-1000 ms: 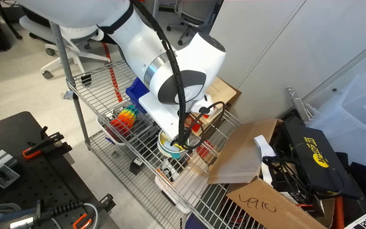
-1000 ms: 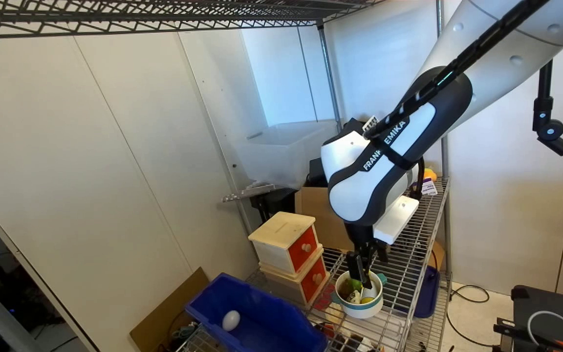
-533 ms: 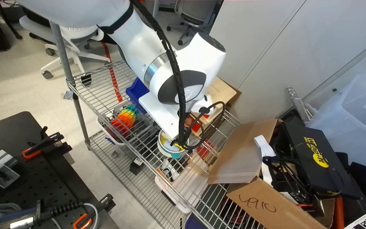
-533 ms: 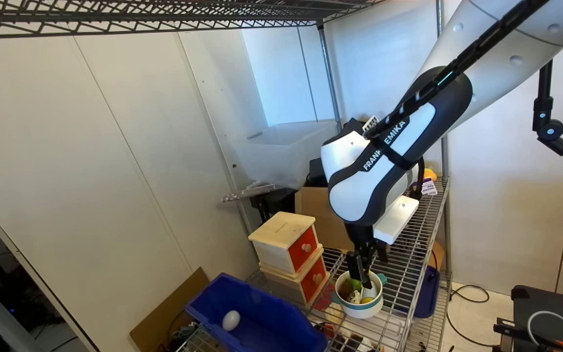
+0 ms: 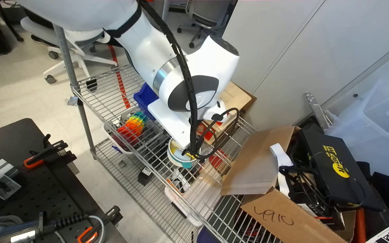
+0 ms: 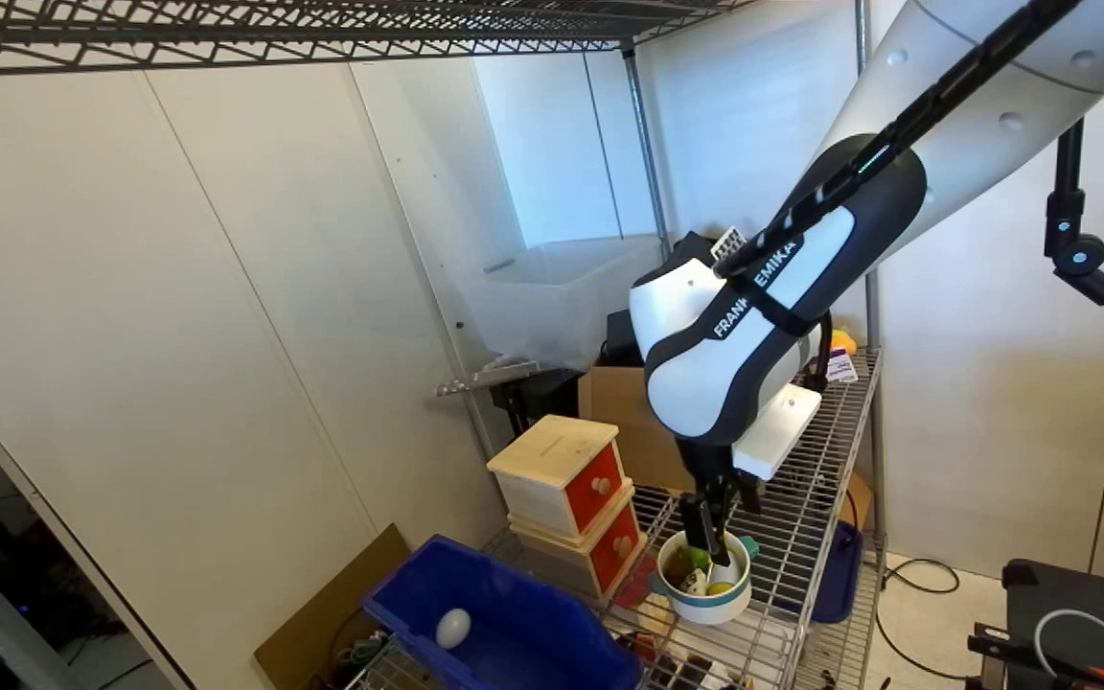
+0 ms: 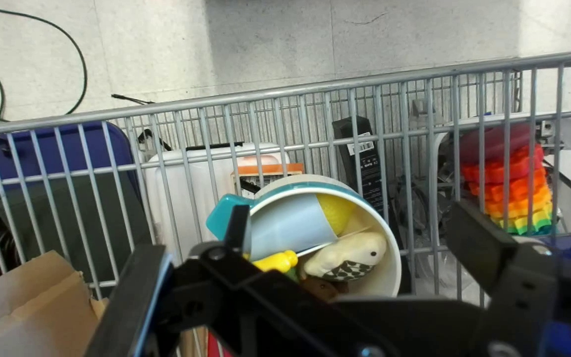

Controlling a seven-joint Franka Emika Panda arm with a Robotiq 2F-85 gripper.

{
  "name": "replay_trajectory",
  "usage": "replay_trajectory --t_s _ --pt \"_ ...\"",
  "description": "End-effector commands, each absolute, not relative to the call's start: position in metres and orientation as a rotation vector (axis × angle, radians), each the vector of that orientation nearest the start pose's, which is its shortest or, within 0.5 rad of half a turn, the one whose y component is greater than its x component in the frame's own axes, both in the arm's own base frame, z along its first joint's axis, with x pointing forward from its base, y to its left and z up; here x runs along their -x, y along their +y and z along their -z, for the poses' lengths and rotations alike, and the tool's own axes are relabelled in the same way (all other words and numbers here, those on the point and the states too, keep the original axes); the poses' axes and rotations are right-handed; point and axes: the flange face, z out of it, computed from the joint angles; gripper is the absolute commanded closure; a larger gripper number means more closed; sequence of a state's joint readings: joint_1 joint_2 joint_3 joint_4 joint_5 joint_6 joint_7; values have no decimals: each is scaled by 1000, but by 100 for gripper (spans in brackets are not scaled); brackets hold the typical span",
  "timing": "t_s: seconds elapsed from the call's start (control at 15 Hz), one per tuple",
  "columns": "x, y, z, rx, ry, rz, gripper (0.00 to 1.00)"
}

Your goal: Take the yellow knife and put it in the blue box

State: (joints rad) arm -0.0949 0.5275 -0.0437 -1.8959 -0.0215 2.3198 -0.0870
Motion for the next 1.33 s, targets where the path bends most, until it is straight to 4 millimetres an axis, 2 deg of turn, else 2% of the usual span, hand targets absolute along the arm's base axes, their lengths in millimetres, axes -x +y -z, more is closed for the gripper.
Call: replay_trajectory --t_s 0.0,0.2,0.4,0.93,1.27 --pt "-624 -90 -208 3264 27 -61 0" --pt "-637 -97 -197 3310 48 83 0" --pt "-645 -96 -182 3266 129 146 0" --pt "-653 -95 -152 3194 222 103 0" --pt "-656 -96 -145 3191 243 112 0"
